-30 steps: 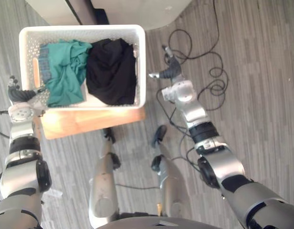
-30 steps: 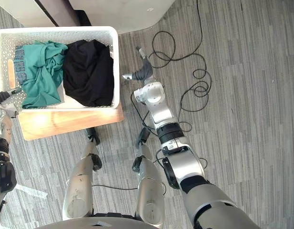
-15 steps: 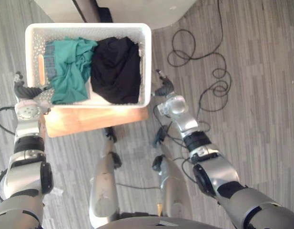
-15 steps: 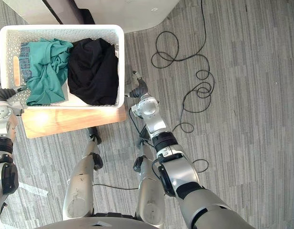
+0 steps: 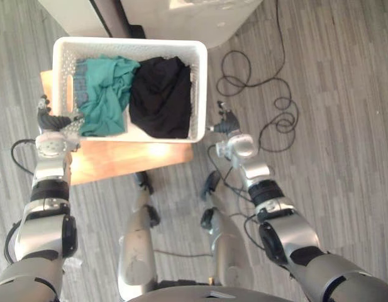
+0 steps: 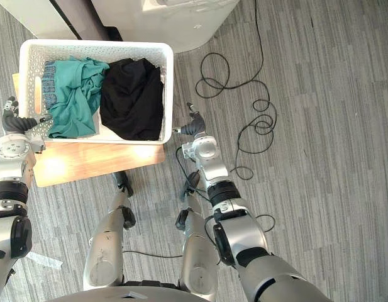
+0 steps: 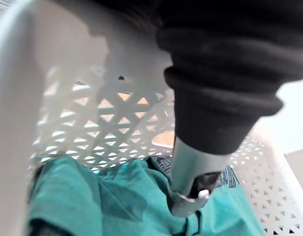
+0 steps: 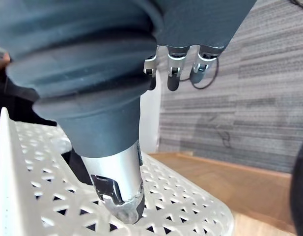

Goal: Pick up the laundry basket with both hands and put the clothes into the washing machine.

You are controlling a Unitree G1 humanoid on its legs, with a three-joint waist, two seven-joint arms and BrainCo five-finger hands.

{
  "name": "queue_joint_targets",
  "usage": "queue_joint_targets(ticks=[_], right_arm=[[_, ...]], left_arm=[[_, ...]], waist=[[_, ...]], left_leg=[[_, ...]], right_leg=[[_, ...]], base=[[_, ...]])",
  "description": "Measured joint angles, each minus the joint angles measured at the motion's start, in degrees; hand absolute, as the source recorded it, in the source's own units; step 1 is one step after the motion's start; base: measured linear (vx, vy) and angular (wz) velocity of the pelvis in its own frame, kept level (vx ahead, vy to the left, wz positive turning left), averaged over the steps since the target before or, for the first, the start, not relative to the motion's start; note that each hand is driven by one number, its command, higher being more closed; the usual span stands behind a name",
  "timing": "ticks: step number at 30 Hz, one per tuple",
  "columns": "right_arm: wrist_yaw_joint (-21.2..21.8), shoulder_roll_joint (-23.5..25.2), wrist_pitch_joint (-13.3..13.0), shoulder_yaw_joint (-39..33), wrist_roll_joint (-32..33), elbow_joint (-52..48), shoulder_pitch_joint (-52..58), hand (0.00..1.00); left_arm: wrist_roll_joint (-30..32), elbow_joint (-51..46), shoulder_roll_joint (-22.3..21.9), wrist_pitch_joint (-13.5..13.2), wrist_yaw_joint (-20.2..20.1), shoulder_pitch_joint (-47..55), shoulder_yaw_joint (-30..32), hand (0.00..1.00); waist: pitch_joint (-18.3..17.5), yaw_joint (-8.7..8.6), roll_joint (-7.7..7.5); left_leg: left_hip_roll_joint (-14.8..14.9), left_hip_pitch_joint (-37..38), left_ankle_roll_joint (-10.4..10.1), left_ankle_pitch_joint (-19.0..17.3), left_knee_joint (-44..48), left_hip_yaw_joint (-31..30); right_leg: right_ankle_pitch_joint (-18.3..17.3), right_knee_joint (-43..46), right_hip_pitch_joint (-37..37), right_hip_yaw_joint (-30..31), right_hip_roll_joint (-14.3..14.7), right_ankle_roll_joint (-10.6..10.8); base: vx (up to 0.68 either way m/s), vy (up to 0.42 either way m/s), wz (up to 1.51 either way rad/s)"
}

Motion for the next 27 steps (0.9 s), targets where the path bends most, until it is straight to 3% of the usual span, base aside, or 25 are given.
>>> queue_joint_targets(ticks=[16,27], right_arm=[[-1.8,-2.1,-1.7,-3.1,20.9,-0.3,-4.5,0.0],[-1.9,-1.6,-2.4,-1.3,26.3,-2.4,-4.1,0.0]], left_arm=[[0.0,0.5,-0.8,0.0,-0.7,1.0,-0.5,0.0],[0.0,0.6,-1.8,0.0,-0.1,2.7,0.1,0.0]], waist=[[0.0,-0.71,-0.01],[0.0,-0.77,-0.01]], left_leg=[[-0.5,1.2,0.6,0.5,-0.9,-1.2],[-0.5,1.7,0.5,0.5,-1.0,-0.7]], right_leg=[[0.8,-1.4,2.2,-1.1,0.1,0.5],[0.8,-1.4,2.3,-0.5,0.1,0.4]], base=[[0.0,-0.01,0.03],[0.0,-0.013,-0.02]])
